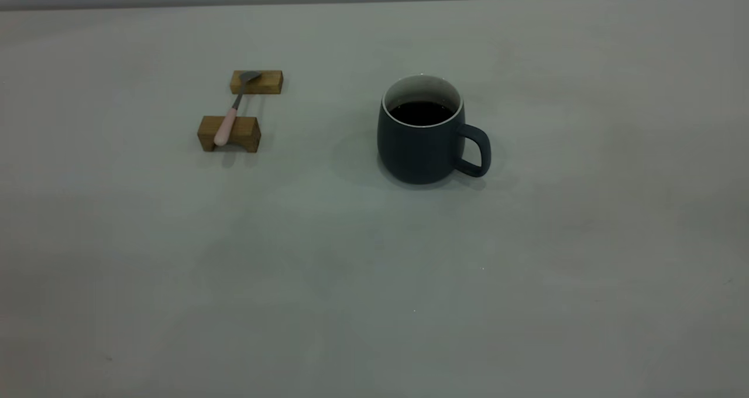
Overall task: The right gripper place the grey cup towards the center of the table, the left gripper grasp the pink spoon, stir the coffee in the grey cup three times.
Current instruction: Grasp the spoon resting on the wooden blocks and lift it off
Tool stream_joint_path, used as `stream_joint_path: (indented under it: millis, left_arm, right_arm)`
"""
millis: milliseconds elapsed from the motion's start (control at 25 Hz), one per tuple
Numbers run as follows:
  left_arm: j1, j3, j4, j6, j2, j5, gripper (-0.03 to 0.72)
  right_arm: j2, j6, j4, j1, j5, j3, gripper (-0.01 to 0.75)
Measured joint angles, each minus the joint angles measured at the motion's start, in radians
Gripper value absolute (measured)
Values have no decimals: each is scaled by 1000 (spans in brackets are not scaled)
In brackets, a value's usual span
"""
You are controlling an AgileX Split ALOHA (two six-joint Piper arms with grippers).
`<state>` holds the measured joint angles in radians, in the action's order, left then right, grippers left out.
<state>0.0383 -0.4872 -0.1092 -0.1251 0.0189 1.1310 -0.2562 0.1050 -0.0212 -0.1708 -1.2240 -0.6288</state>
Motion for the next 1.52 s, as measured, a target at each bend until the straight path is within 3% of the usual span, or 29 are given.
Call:
stream_joint_path:
  millis: [280,920,1520]
  left_arm:
    - [0,0,0,0,0,0,262]
    - [0,0,0,0,0,0,262]
    - [0,0,0,0,0,0,262]
  right_arm:
    - [137,-26,48,95,66,124,684]
    - [236,-32,73,146,88,160,654]
    - [236,-28,74,146,88,160,341]
